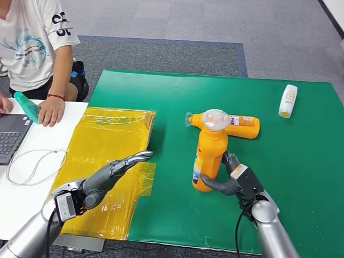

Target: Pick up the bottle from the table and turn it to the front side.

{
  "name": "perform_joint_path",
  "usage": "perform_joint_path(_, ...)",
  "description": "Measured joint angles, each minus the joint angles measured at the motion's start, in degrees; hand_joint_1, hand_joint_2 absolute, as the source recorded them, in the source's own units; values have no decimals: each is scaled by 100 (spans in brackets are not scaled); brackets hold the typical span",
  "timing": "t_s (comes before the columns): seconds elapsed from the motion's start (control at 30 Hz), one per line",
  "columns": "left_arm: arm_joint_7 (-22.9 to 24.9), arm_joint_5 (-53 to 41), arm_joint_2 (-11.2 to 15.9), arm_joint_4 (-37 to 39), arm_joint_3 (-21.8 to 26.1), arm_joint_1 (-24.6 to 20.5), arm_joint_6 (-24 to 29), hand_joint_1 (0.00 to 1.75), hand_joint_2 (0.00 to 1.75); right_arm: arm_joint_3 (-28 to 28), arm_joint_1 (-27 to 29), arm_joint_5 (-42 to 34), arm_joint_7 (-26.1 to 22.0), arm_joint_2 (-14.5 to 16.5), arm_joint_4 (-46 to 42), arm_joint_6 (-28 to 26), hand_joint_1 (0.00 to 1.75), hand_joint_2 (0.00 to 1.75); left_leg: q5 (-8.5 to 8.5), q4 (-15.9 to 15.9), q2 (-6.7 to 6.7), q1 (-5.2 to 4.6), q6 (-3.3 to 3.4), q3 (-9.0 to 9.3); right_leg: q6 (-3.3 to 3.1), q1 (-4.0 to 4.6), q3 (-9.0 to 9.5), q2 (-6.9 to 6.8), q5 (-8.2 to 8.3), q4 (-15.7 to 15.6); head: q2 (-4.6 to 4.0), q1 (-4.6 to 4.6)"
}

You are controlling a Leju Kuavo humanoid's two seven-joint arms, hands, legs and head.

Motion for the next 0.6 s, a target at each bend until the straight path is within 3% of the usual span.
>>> perform_joint_path(0.03,12,9,0,0,2,1,1,0,0,0,5,-2,0,-1,-3,1,175,175,0,0,0,0,0,0,0,0,0,0,0,0,0,0)
perform_joint_path(0.17,431,102,-27,178,173,80,214,0,175,-4,62,-27,-24,-16,-155,25,175,175,-1,0,0,0,-1,0,-1,0,-1,0,-1,0,0,0)
perform_joint_path(0.33,553,-109,-254,1049,573,222,703,0,175,-3,149,-31,-47,-22,-435,75,175,175,-1,0,0,0,-1,0,-2,0,-1,0,-1,0,0,0)
perform_joint_path(0.6,374,-242,-659,1721,993,425,793,0,175,7,212,40,-34,-26,-772,78,175,175,-1,0,0,0,0,-2,-1,0,0,0,-1,-1,-1,1)
